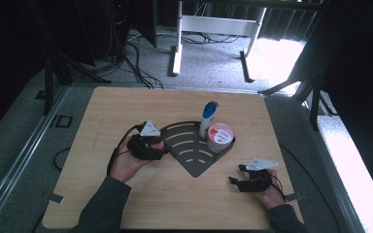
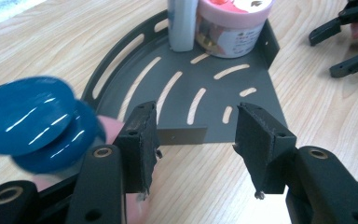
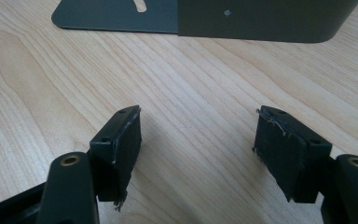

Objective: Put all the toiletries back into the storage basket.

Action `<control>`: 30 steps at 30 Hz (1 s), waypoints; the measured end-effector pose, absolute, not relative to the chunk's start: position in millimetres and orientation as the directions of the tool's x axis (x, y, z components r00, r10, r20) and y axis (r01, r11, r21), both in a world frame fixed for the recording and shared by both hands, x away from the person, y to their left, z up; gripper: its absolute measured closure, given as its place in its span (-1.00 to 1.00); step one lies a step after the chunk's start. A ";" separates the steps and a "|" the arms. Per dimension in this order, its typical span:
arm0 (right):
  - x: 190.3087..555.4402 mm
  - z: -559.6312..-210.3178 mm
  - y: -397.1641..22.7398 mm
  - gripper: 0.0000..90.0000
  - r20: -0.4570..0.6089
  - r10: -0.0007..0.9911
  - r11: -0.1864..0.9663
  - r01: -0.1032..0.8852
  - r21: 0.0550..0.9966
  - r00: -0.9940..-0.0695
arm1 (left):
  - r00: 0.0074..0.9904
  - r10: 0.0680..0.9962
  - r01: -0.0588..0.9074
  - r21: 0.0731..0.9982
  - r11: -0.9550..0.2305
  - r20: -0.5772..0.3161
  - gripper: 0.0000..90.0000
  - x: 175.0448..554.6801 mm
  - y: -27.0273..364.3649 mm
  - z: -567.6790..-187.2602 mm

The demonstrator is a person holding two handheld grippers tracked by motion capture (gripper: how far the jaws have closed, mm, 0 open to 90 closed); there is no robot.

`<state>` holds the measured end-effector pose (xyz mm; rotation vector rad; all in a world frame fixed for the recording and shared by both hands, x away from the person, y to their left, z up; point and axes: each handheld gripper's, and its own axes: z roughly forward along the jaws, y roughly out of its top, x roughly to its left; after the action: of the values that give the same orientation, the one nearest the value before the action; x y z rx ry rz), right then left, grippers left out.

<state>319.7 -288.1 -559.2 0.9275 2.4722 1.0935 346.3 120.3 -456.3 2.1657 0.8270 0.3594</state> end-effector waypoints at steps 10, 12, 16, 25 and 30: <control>319.6 -559.2 -288.0 -0.31 0.001 0.657 0.508 0.443 0.739 -0.754 | 0.726 0.688 0.461 0.751 -0.472 -0.013 0.09 346.6 134.2 -452.8; 319.5 -559.2 -287.9 -0.31 -0.001 0.657 0.508 0.443 0.739 -0.753 | 0.721 0.693 0.466 0.747 -0.475 -0.010 0.10 346.4 136.5 -452.7; 319.5 -559.2 -287.8 -0.31 -0.002 0.657 0.509 0.442 0.739 -0.754 | 0.714 0.700 0.467 0.748 -0.472 -0.004 0.12 345.2 141.4 -451.1; 319.5 -559.2 -287.8 -0.32 -0.003 0.655 0.511 0.441 0.738 -0.755 | 0.690 0.724 0.477 0.753 -0.454 -0.001 0.21 343.5 154.9 -448.0; 319.5 -559.3 -287.6 -0.33 -0.003 0.653 0.512 0.438 0.738 -0.758 | 0.662 0.749 0.482 0.766 -0.425 -0.001 0.16 343.3 163.6 -445.9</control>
<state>319.5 -287.6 -559.3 0.9176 2.4762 1.0905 343.3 163.6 -445.9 2.1047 0.9492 0.4408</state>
